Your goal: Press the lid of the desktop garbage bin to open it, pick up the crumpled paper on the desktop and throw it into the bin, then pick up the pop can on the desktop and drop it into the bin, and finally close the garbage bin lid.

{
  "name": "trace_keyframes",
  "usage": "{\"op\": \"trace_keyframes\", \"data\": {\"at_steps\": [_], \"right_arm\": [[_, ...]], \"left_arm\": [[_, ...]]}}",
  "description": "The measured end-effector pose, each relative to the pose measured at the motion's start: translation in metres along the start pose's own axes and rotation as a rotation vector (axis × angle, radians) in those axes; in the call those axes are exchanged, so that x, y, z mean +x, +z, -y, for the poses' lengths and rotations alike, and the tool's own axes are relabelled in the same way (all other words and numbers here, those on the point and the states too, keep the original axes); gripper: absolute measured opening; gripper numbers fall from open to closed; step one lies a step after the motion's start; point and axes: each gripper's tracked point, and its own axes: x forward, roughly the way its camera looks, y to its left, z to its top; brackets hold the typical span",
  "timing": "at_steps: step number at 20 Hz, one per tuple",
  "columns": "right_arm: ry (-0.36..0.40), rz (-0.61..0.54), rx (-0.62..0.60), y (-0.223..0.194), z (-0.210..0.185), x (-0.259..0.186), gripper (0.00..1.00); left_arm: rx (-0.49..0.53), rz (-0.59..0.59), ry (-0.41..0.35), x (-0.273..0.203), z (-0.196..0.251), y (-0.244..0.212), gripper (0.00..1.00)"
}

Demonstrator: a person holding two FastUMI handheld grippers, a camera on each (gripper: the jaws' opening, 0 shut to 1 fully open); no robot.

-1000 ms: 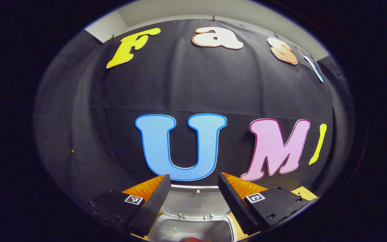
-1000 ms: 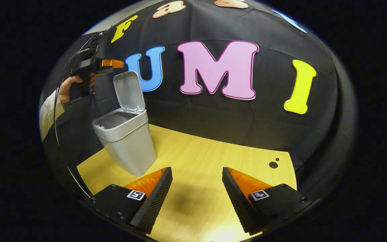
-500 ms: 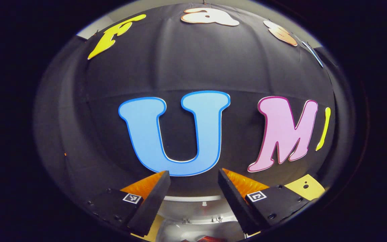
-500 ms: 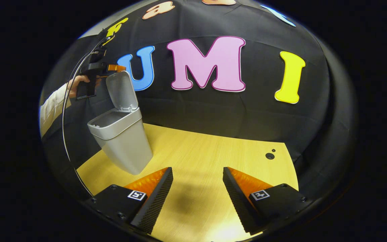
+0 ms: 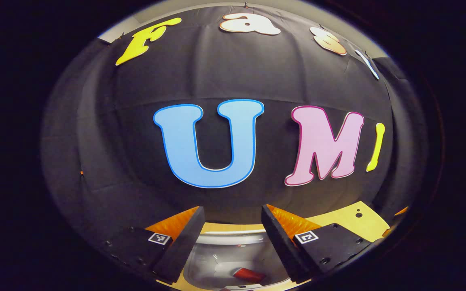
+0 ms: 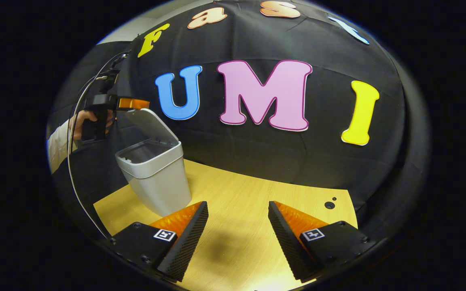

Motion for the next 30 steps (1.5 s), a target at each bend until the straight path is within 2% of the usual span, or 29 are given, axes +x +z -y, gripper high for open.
{"op": "trace_keyframes", "data": {"at_steps": [3, 12, 16, 17, 25, 30], "right_arm": [[0.017, -0.010, 0.001, -0.003, -0.008, 0.002, 0.96], [0.018, -0.027, -0.029, -0.012, -0.013, -0.003, 0.96], [0.010, -0.033, -0.023, -0.016, -0.010, -0.007, 0.96], [0.007, -0.034, -0.028, -0.017, -0.008, -0.008, 0.96], [0.006, -0.049, -0.025, -0.028, -0.005, -0.013, 0.96], [0.015, -0.043, -0.017, -0.028, -0.007, -0.016, 0.96]], "left_arm": [[0.033, -0.062, -0.043, -0.018, 0.008, -0.033, 0.96], [0.028, -0.173, -0.049, -0.038, 0.013, -0.099, 0.96], [0.014, -0.290, -0.053, -0.040, 0.016, -0.137, 0.96], [0.018, -0.299, -0.052, -0.042, 0.014, -0.135, 0.96], [0.040, -0.273, -0.044, -0.037, 0.015, -0.141, 0.98], [0.020, -0.223, -0.091, -0.034, 0.017, -0.137, 0.98]]}}
